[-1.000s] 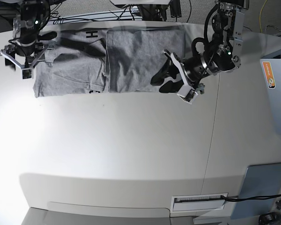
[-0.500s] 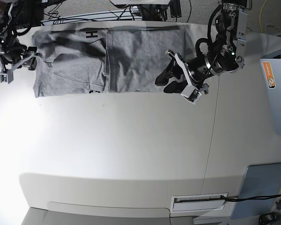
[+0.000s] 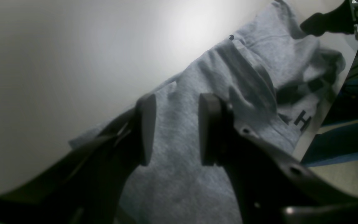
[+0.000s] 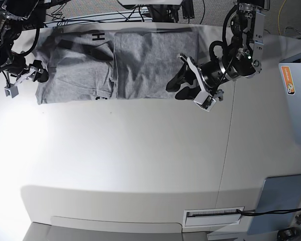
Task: Fold the T-shirt properly
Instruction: 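Move the right gripper to the strip's other end and grasp it, then fold the grasped end over toward the left gripper with the right gripper, then release the right gripper and lift it away from the bundle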
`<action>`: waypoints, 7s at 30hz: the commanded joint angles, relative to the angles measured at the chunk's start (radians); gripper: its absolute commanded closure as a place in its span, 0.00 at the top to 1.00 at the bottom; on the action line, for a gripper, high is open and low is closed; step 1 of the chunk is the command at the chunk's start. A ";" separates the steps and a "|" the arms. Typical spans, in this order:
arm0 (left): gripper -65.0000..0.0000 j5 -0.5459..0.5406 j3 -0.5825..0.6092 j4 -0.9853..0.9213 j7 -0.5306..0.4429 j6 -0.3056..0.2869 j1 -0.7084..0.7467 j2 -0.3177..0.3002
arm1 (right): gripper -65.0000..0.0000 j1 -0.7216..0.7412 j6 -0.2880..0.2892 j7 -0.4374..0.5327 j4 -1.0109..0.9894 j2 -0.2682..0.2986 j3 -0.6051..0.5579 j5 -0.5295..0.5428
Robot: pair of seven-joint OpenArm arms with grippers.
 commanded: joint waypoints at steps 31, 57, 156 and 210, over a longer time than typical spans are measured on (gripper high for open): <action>0.37 -0.018 -0.002 0.017 0.000 -0.004 -0.010 -0.002 | 0.52 -0.003 0.006 -0.075 -0.001 0.050 0.027 0.212; 0.37 -0.018 -0.002 0.017 0.001 -0.004 -0.010 -0.002 | 0.52 -0.053 -0.042 -0.075 -0.001 0.076 -0.061 0.221; 0.37 0.222 0.221 -0.216 -0.008 -0.026 -0.039 0.055 | 0.00 -0.227 -0.203 0.247 0.956 -0.379 -0.790 -0.366; 0.37 -0.185 0.256 0.006 0.193 -0.151 -0.143 0.048 | 0.38 -0.317 -0.187 0.240 0.956 -0.375 0.010 -0.535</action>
